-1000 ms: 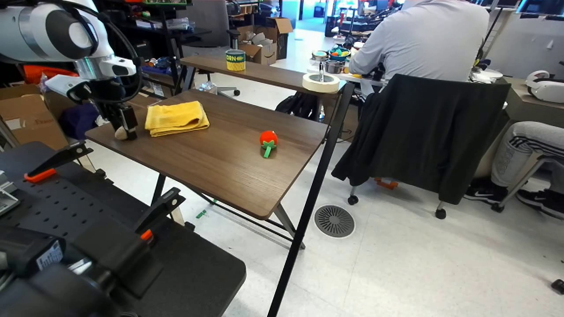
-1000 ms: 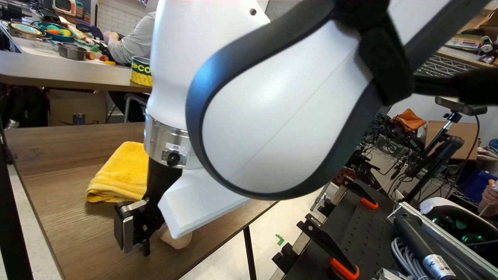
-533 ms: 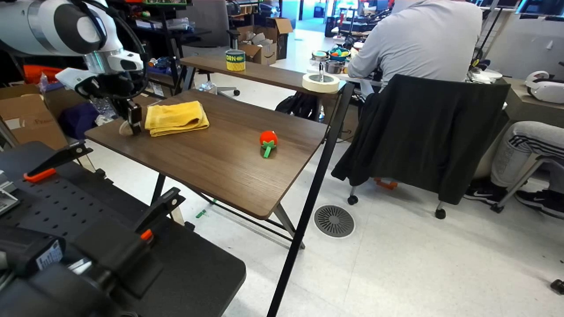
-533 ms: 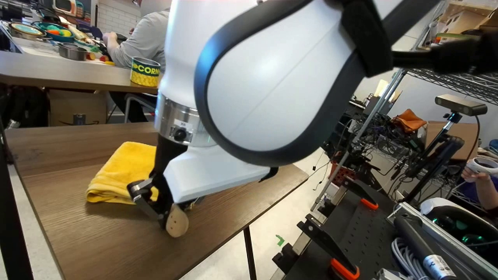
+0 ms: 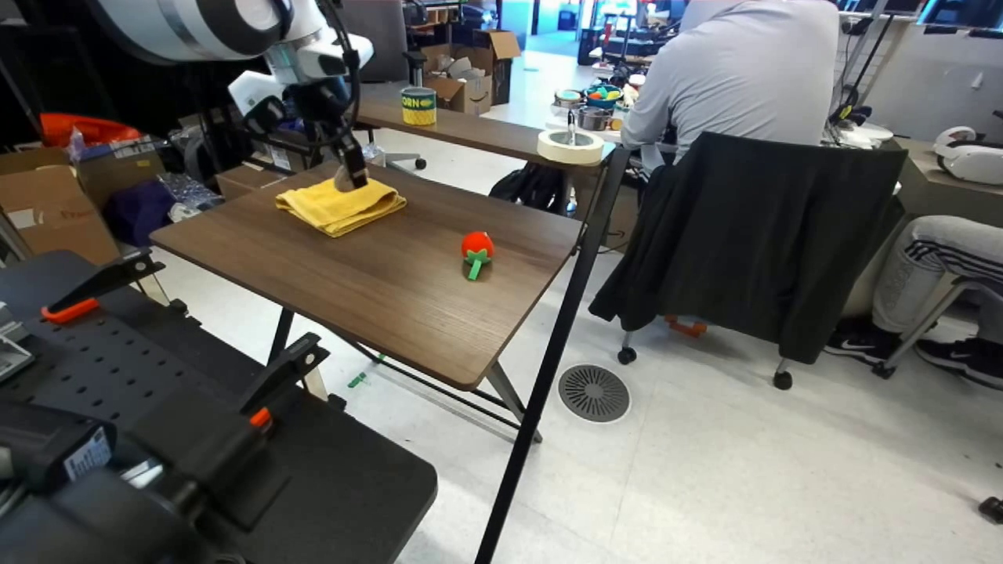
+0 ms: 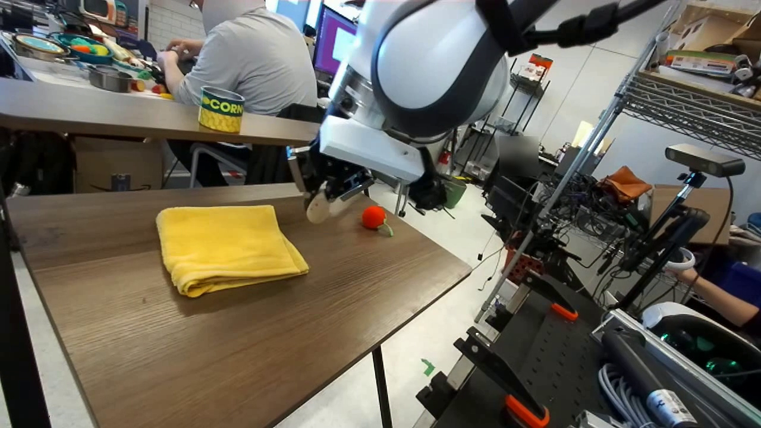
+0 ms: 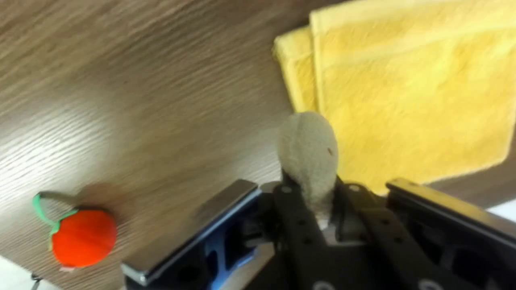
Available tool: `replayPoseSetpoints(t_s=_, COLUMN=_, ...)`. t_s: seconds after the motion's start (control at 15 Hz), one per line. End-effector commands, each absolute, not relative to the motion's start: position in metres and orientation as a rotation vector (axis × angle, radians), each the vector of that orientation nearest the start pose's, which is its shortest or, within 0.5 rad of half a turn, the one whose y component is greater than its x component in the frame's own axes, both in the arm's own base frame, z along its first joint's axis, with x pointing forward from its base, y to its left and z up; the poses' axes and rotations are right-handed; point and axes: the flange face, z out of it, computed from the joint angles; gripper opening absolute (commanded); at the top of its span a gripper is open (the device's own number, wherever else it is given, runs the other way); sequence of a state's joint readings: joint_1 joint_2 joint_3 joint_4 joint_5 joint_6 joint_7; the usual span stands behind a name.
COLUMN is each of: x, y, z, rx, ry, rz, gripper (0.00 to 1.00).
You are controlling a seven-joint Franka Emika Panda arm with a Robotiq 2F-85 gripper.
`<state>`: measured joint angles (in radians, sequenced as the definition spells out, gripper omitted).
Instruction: Move the red plushie to the right of the table, then use the towel to wipe the table, then put the brown plushie at the right back corner
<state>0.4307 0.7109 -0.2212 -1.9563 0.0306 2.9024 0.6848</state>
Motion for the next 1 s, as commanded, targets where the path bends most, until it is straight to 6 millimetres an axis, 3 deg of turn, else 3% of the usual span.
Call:
replayPoseSetpoints(t_s=0.0, x=0.641, y=0.074, z=0.147, rx=-2.958, ry=0.911, rz=-0.62, gripper=0.04)
replayPoseSetpoints(t_s=0.2, x=0.653, y=0.024, z=0.147, rx=-2.879, ry=1.106, rz=-0.766, gripper=0.04)
replayPoseSetpoints(t_s=0.4, x=0.662, y=-0.01, z=0.142, rx=-2.774, ry=1.275, rz=-0.909, gripper=0.04)
replayPoseSetpoints(t_s=0.67, x=0.67, y=-0.037, z=0.118, rx=-2.648, ry=1.485, rz=-1.077, gripper=0.04)
replayPoseSetpoints(t_s=0.93, x=0.675, y=-0.039, z=0.076, rx=-2.608, ry=1.602, rz=-1.113, gripper=0.04)
